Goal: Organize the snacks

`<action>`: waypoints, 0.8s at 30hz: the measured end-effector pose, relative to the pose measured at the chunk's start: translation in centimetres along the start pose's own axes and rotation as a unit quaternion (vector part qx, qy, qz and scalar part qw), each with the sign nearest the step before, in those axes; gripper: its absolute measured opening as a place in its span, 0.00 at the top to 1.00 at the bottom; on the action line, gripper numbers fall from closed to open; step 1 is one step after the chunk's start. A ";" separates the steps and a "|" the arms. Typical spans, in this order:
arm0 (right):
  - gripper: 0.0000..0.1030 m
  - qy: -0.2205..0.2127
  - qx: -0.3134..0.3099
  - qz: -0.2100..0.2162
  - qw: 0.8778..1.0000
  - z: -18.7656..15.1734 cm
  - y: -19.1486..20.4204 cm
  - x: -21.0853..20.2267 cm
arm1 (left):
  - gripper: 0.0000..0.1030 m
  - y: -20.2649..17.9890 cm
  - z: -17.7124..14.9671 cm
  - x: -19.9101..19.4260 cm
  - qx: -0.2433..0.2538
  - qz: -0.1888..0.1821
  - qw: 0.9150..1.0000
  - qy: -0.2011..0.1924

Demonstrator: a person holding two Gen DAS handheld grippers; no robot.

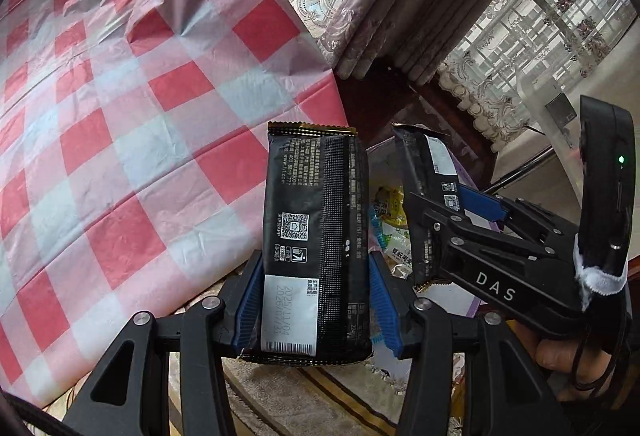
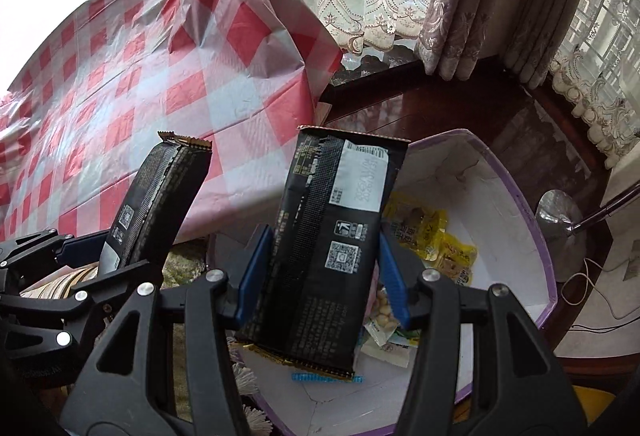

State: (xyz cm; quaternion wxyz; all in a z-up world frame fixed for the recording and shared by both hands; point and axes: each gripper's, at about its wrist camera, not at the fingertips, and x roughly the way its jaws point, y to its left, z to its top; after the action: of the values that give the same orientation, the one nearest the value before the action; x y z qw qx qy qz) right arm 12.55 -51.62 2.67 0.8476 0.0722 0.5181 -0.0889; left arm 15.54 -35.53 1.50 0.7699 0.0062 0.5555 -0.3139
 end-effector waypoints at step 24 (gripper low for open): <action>0.17 0.003 0.068 -0.107 0.992 -2.8 -6.3 -2.1 | 0.09 -2.2 -2.1 1.6 -0.051 -0.064 0.996 0.033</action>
State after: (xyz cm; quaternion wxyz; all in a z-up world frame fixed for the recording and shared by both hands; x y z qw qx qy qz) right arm 7.80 -57.00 3.12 0.8245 0.0743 0.5185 -0.2142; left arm 12.95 -37.32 0.07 0.7285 -0.0583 0.5954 -0.3339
